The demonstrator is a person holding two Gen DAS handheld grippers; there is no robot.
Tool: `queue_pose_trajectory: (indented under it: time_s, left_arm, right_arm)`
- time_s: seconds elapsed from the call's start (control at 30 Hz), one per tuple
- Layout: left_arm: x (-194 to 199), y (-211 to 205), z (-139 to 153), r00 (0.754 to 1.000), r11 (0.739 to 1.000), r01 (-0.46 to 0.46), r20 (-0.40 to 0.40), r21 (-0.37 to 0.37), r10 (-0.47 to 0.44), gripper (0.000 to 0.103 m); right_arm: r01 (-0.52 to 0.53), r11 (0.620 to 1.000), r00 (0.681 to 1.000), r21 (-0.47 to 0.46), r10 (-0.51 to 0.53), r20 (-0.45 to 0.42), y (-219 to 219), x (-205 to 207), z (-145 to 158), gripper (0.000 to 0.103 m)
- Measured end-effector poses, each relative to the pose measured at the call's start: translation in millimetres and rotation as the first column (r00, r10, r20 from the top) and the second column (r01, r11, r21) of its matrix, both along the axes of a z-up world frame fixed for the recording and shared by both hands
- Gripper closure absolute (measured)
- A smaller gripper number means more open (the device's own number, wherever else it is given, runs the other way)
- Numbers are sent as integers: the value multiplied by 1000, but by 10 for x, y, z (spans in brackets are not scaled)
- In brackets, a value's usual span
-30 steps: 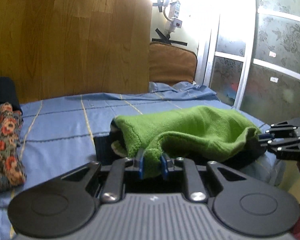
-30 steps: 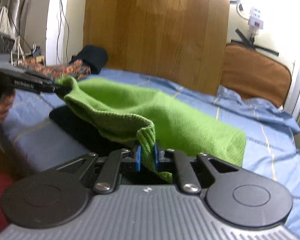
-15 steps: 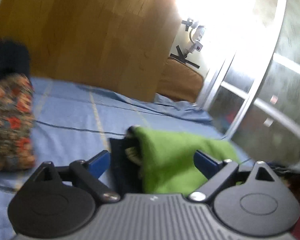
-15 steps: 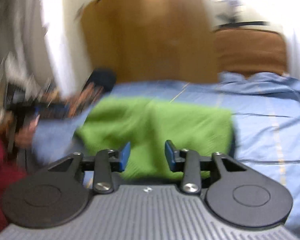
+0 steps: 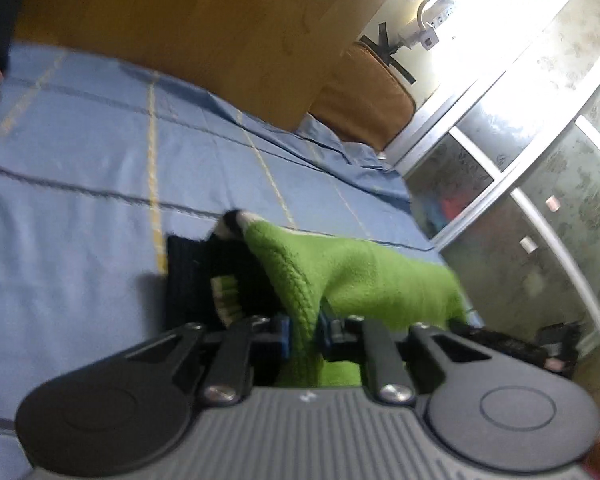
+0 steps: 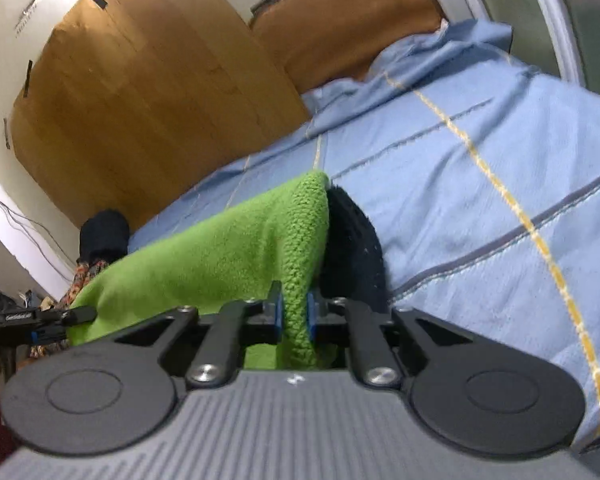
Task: Fold small clothes
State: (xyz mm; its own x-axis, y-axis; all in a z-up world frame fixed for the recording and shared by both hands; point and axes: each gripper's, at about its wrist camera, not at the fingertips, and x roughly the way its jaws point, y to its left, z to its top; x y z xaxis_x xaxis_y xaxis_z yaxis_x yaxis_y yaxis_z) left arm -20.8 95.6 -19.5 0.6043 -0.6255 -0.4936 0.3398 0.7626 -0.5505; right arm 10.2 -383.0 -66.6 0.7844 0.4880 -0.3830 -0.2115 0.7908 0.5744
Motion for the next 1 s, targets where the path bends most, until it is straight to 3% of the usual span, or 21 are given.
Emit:
queue_pose_trajectory:
  time_s: [0.17,0.27,0.33,0.37,0.43,0.47,0.57,0.63,0.7,0.83,0.9,1.0]
  left_arm:
    - [31,-118,-10,1000,988,-19,-19,152,22,90]
    - [118,-240,-103,999,977,-39,7,208,38,86]
    - [97,-277,-87,998,972,-55,24,230,51,84]
    - [58,-284,-60,998,968,-63,33,244,57,82]
    - [-79,-286,44,992,950,-105,93,295,81,64]
    - [-164,-268,117,986,942,-136,132,307,99,63]
    - [-361,-160,352,963,950,-210,216,233,160,64]
    - [-394,-221,475,959,965,-191,242,180,145,65]
    - [-373,-412,550,960,973,-147,262,180,96,65]
    - [-229,-856,509,960,962,-87,278,258,12,65]
    - [-79,-1006,397,967,946,-89,254,312,7,68]
    - [160,-1083,163,974,896,-139,223,422,46,76]
  right_arm:
    - [1,998,1000,58,-2,23,6,-138,0,89]
    - [41,999,999,2,-41,-34,69,-71,-166,88]
    - [43,998,999,-45,-44,-4,108,-115,-121,83]
    - [48,995,999,-84,-47,14,133,-146,-77,73]
    - [83,982,994,-170,-70,83,170,-259,72,69]
    - [96,976,989,-196,-72,126,176,-329,138,69]
    - [105,971,968,-216,-50,244,204,-473,340,69]
    - [49,977,960,-206,10,280,364,-454,449,69]
    - [-36,975,951,-219,101,293,629,-350,497,69]
    - [-174,939,924,-297,260,280,1168,-110,476,70]
    - [-178,915,924,-361,282,258,1350,11,419,71]
    - [-112,889,936,-443,244,255,1329,143,335,73]
